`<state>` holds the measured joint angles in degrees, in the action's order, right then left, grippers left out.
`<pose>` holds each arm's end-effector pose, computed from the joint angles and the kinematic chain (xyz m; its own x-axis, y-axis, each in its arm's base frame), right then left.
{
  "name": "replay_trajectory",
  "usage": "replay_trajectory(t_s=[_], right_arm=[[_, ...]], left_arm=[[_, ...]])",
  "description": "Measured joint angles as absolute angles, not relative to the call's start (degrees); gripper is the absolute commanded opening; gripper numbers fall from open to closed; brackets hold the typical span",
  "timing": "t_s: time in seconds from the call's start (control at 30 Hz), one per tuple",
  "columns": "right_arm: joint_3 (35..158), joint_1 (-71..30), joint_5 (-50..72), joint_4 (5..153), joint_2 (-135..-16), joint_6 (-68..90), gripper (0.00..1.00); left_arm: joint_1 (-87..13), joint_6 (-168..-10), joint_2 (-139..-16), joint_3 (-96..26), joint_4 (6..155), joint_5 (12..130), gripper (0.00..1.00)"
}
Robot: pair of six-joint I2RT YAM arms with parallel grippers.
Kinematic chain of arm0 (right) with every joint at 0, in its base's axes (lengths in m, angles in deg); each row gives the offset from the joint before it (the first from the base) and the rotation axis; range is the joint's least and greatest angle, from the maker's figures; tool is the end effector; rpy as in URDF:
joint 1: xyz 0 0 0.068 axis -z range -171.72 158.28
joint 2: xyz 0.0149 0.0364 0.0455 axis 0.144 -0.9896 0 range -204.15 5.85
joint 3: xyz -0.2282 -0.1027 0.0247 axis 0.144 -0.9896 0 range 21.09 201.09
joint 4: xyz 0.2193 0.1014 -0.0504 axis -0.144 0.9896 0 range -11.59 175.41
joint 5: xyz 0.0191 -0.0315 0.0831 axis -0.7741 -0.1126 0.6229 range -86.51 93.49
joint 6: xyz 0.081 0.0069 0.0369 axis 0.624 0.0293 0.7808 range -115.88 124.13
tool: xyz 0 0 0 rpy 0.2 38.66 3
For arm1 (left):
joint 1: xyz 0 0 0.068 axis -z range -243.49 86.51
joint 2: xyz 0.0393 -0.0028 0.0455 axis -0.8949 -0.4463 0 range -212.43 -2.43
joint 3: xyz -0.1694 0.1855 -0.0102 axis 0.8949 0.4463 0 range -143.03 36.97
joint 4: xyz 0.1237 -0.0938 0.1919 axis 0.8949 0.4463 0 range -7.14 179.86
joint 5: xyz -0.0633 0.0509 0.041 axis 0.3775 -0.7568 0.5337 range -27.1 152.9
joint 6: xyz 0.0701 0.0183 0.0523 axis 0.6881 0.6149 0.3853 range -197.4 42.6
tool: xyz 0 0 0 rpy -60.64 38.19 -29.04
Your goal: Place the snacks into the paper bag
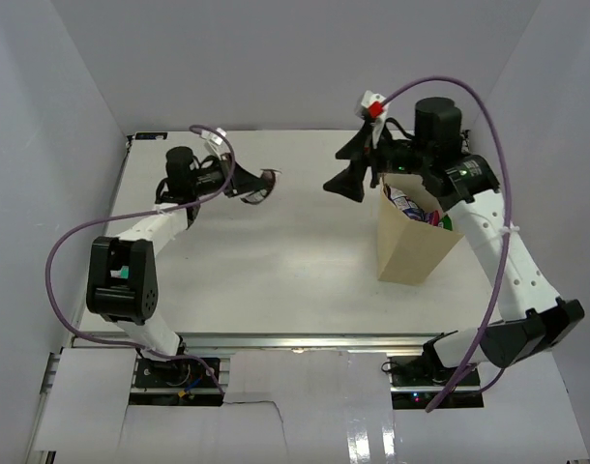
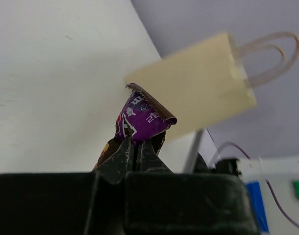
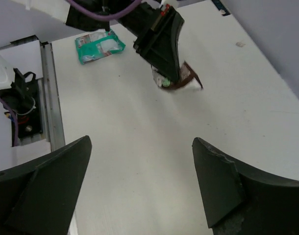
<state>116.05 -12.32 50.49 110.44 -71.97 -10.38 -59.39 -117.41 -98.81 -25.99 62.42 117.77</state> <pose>0.2551 0.1580 0.4419 -0.0070 -0.1851 -0.9827 -0.9330 0.3547 -0.0602 0.3826 -0.0927 0.2506 -0.7092 -0.3199 -0.6282 0.4963 0.4062 -0.7672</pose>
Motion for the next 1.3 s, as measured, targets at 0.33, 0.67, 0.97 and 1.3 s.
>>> replay_trajectory(t_s=[0.33,0.67,0.97,1.3], right_arm=[[109.99,-23.47,40.37,100.70,-81.39,7.37,0.90],[108.97,-23.73,53.25,102.88,-81.85,-16.15,0.93],[110.08,-24.41,59.50,107.63,-83.18,-28.04,0.72],[110.23,-25.65,59.63,109.88,-83.95,-32.17,0.23]], left_arm=[[-47.24,-125.04,-87.29,-16.57,57.39,123.82,0.02],[-47.11,-127.07,-81.74,-14.58,54.22,125.94,0.02],[-46.50,-127.49,-81.76,-14.28,54.22,128.19,0.03],[-45.78,-128.14,-81.76,-14.28,54.13,129.40,0.20]])
